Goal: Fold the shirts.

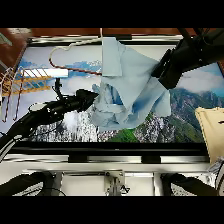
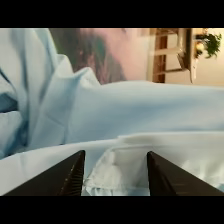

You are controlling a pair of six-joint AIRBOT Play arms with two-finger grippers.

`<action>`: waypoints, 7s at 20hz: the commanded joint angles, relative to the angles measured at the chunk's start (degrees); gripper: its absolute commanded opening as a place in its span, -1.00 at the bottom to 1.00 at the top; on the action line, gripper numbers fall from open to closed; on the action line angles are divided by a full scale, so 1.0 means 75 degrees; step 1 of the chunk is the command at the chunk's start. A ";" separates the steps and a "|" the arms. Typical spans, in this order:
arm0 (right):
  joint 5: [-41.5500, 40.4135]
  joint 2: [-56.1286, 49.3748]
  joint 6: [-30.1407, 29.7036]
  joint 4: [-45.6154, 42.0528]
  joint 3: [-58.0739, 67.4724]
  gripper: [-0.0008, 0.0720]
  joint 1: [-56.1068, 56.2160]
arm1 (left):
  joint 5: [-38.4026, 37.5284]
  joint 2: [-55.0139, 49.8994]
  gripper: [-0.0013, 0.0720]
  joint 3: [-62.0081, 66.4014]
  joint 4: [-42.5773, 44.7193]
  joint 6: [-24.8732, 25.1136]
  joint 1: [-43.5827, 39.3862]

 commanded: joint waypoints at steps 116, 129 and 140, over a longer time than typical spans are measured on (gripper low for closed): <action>-0.3133 0.1539 0.7353 -0.6586 0.0347 -0.80 -0.6816 | -0.4412 0.0385 0.45 0.7396 0.3322 -0.0268 0.3637; -0.4543 0.0676 0.7321 -0.6449 0.0347 -0.80 -0.9168 | -0.4858 0.0431 0.45 0.7399 0.3314 -0.1096 0.3596; -0.5217 0.0300 0.7507 -0.5234 0.0347 -0.80 -1.1336 | -0.5473 0.0484 0.45 0.7396 0.3316 -0.1606 0.3299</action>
